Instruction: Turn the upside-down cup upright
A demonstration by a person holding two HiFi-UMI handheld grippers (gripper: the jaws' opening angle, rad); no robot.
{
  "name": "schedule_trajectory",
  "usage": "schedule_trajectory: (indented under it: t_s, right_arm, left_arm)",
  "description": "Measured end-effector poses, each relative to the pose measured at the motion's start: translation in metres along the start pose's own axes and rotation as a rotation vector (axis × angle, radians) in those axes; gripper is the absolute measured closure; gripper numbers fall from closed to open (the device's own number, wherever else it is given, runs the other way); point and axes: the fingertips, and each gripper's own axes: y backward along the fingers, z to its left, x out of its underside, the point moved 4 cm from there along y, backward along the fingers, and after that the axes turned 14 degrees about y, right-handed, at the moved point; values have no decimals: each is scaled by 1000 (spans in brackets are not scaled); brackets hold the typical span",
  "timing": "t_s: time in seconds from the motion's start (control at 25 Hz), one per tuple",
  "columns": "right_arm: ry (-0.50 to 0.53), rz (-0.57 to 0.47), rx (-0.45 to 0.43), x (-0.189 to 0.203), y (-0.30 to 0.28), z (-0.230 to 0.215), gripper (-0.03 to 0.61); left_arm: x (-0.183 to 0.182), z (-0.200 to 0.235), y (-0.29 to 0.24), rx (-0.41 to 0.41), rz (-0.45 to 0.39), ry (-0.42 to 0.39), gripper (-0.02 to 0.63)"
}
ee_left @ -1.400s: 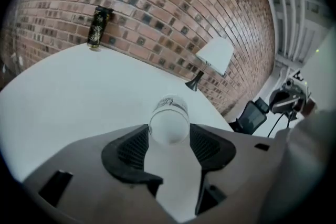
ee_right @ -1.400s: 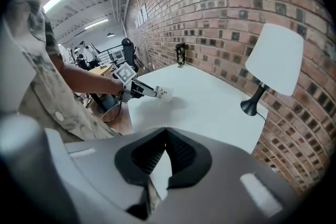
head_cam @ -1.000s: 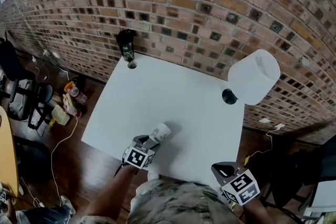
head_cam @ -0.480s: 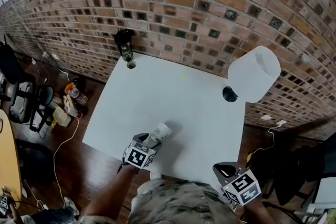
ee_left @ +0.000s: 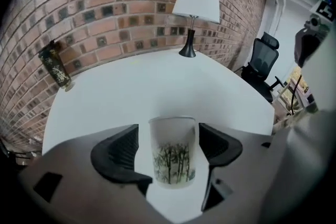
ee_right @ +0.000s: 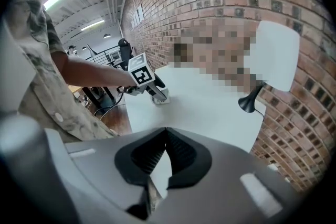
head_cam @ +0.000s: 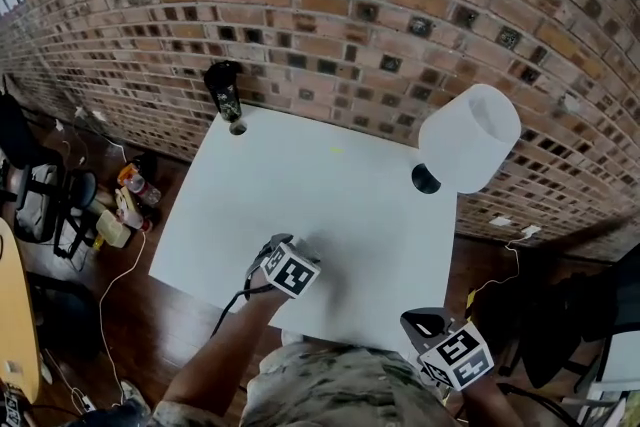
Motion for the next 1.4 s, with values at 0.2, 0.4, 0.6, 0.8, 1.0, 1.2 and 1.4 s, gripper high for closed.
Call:
schedule_trajectory:
  t_s: [0.2, 0.4, 0.6, 0.8, 1.0, 1.2, 1.4]
  right_arm:
    - [-16, 1, 6, 12, 7, -3, 575]
    - [-31, 4, 11, 24, 11, -5, 575]
    - [-26, 20, 2, 27, 11, -3, 575]
    - [5, 43, -7, 21, 10, 1, 575]
    - [41, 79, -8, 12, 11, 2, 575]
    - [72, 100, -9, 2, 5, 9, 575]
    - [101, 100, -17, -13, -2, 18, 575]
  left_arm:
    - [-4, -8, -16, -33, 90, -20, 281]
    - [-11, -6, -4, 1, -57, 28, 298]
    - [-20, -7, 18, 98, -369, 117, 301]
    - [-14, 2, 29, 116, -581, 153, 302]
    - [2, 9, 31, 126, -686, 199, 302]
    - [19, 12, 36, 117, -742, 193, 304]
    - [39, 8, 42, 119, -725, 168, 312]
